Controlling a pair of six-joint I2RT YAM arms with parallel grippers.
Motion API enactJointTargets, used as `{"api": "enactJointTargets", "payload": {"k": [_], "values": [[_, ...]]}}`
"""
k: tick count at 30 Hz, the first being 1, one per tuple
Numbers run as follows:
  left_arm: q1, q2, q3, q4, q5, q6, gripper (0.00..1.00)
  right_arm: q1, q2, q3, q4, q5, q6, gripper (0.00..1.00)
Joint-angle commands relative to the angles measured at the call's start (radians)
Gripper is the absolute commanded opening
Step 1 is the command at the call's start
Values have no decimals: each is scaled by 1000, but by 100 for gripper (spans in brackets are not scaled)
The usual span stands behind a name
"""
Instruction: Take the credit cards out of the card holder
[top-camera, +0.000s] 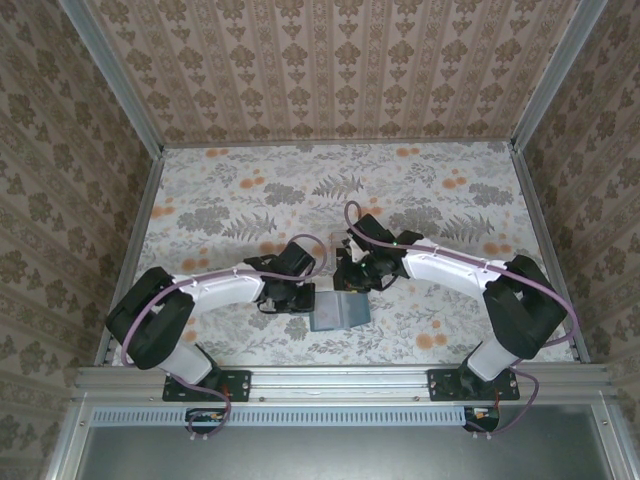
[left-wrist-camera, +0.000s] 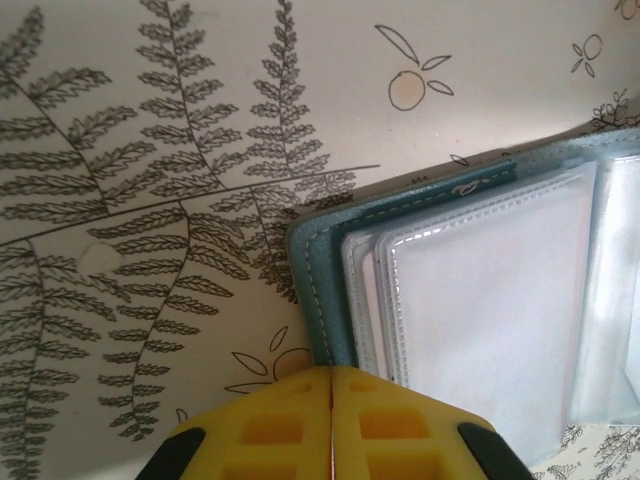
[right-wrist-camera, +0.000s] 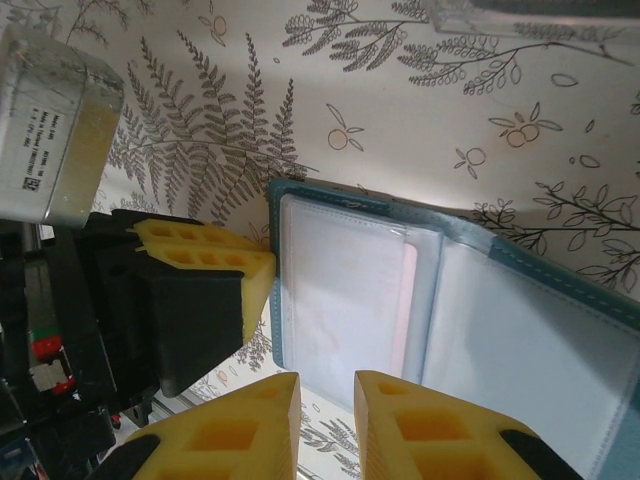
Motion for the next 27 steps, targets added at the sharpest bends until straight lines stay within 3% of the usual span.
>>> {"api": "enactJointTargets", "payload": {"k": [1, 27], "values": [[-17, -21, -35, -1, 5, -33, 8, 20, 14, -2, 2, -18, 12, 22], [-24, -160, -97, -17, -18, -65, 9, 94, 96, 49, -13, 26, 38, 22]]}}
